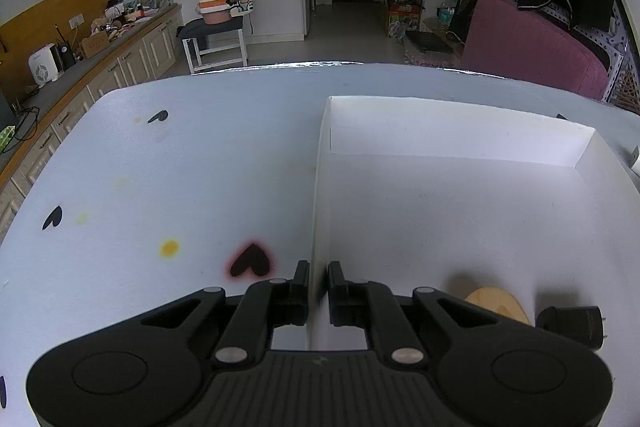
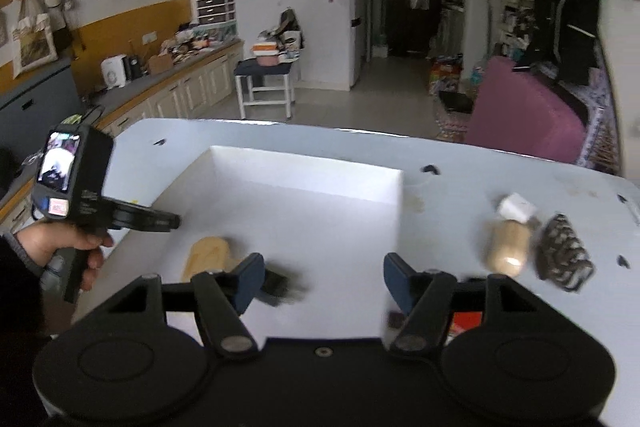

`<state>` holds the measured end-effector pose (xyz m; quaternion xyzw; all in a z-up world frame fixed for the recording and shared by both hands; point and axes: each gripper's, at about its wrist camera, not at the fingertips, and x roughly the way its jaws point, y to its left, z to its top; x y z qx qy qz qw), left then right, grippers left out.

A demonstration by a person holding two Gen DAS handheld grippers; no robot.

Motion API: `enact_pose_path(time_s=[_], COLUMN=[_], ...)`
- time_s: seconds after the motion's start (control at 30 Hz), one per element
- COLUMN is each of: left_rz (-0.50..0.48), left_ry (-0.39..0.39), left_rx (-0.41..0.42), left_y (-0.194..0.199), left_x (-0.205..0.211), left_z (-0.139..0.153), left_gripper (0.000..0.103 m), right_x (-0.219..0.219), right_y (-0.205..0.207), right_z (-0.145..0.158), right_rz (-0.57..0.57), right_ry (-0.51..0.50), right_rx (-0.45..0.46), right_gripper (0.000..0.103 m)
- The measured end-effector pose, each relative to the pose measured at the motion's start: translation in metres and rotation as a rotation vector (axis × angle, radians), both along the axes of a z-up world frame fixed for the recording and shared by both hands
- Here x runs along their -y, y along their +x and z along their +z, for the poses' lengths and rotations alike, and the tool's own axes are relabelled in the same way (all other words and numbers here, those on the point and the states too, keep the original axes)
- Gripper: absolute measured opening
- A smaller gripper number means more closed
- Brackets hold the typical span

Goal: Organize rigid objects
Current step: 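Return the right gripper to the objects and grasp the colourful card box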

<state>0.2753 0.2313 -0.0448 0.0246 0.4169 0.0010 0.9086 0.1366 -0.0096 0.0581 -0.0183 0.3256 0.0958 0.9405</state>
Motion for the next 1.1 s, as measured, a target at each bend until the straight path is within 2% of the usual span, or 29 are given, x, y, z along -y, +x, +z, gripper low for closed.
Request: enact_pose_path(time_s=[0.4, 0.6, 0.73, 0.9, 1.1], left_rz=[-0.003, -0.008, -0.008, -0.009, -0.009], left_ry=[-0.009, -0.002, 0.002, 0.01, 0.012], left_rx=[-0.005, -0.007, -0.007, -0.007, -0.008], left_y=[0.001, 0.001, 0.001, 0.001, 0.001], left_x=[-0.002, -0.001, 0.0, 0.001, 0.002], left_z=[0.0, 0.0, 0.0, 0.0, 0.0], left_gripper=[0.009, 0.009, 0.009, 0.01, 0.01], right_x=[0.096, 0.138, 0.144, 0.134, 0.113], right_y=[-0.007, 0.0, 0.006, 0.017, 0.033], right_z=[-0.009, -0.028, -0.05, -0.076, -0.09], right_rz=[-0.187, -0.294, -0.314, -0.283, -0.283], right_ry=[-0.005, 0.023, 0.024, 0.07, 0.145], right_rx=[0.024, -0.014, -0.058, -0.128, -0.18], right_gripper=[0.073, 0.073, 0.073, 0.073, 0.076])
